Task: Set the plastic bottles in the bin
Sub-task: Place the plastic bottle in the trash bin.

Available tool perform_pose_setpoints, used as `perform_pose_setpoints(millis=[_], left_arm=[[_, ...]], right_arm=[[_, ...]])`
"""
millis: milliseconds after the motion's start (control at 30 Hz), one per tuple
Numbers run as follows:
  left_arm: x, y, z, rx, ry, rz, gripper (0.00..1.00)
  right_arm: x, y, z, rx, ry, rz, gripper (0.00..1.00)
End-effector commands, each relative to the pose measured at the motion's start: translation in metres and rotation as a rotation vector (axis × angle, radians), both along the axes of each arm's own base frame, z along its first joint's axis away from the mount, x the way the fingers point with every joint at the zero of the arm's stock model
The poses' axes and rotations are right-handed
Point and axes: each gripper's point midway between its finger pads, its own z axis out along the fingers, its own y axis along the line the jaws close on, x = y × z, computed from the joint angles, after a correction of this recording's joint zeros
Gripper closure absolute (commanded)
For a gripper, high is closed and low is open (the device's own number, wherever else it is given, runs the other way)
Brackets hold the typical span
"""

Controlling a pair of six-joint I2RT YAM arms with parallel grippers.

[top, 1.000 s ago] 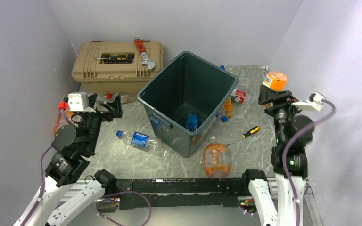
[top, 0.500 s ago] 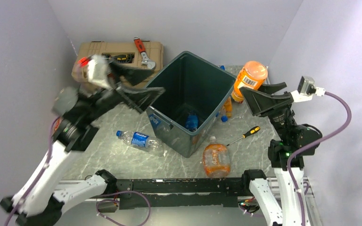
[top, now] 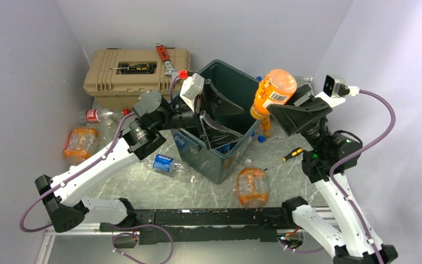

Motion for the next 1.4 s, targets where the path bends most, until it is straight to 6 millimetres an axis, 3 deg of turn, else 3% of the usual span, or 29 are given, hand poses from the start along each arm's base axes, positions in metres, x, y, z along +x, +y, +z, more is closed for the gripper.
perform_pose_setpoints(millis=[0, 400, 500, 667, 767, 1367], left_arm=[[-0.021, 0.003, 0.048, -0.153, -0.186, -0.023, 0.01], [-0.012, -0.002, 0.041, -0.139, -0.292, 0.245, 0.0], [-0.011, 0.004, 0.043, -0.152, -0.293, 0.287, 0.01], [-0.002, 0.025, 0.047, -0.195, -0.295, 0.393, 0.01], [-0.001, 0.03, 0.05, -0.206, -0.302, 0.411, 0.01], [-0.002, 0.019, 0.056, -0.163, -0.328, 0.403, 0.01]], right_arm=[[-0.019, 0.005, 0.028, 0.062, -0.101, 0.027, 0.67], [-0.01, 0.039, 0.006, 0.077, 0.01, 0.057, 0.67], [-0.009, 0.038, 0.004, 0.089, 0.02, 0.042, 0.67], [-0.015, 0.019, 0.004, 0.143, 0.02, -0.016, 0.67], [-0.014, 0.016, 0.002, 0.163, 0.039, -0.018, 0.68], [-0.006, 0.04, -0.005, 0.152, 0.113, 0.035, 0.68]])
